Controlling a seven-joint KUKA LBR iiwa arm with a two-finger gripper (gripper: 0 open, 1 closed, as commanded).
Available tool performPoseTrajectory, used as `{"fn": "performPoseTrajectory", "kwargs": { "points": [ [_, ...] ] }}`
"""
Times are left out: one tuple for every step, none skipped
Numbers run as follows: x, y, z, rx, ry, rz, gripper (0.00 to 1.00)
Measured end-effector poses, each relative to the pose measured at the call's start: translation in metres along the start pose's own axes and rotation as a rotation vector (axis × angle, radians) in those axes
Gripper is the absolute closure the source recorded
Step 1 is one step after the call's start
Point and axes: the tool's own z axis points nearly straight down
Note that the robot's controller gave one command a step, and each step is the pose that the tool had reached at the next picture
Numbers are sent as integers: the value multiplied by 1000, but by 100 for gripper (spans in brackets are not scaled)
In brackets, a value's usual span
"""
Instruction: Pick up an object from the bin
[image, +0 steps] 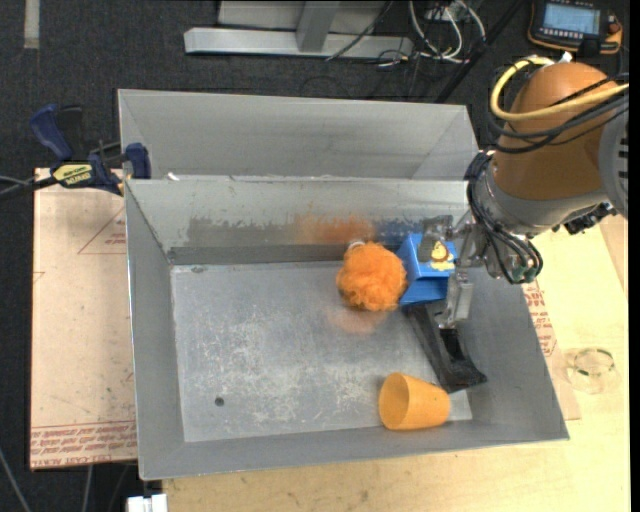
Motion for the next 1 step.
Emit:
{"fn": "performPoseTrajectory", "kwargs": {
  "points": [
    [-1,0,-5,1,-8,-2,0]
  ]
}}
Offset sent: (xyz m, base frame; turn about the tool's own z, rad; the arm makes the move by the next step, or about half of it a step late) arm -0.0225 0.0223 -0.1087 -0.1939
